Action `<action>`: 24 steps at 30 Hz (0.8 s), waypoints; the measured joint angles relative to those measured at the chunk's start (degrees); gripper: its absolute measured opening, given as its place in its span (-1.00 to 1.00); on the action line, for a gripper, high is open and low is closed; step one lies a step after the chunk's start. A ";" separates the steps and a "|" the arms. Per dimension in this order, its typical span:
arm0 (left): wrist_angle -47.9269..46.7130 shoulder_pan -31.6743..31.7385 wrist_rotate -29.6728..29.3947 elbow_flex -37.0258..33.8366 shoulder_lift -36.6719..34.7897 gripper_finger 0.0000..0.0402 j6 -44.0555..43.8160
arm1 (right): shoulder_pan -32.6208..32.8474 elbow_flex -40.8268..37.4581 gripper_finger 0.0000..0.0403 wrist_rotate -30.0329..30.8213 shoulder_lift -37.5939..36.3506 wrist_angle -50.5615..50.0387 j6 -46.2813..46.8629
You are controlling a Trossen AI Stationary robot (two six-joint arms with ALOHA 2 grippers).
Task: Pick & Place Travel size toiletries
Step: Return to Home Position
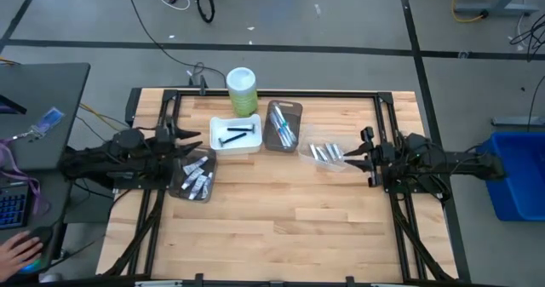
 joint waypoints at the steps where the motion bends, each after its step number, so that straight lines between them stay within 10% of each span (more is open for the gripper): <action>1: 0.26 0.00 -0.02 -0.85 0.00 -0.27 0.02 | -0.02 -0.86 -0.59 -0.01 -0.77 -0.01 0.00; 24: 8.82 0.00 -0.55 -9.54 -0.23 -0.27 -2.18 | -0.02 -6.83 -0.65 1.52 -6.66 -1.83 -2.43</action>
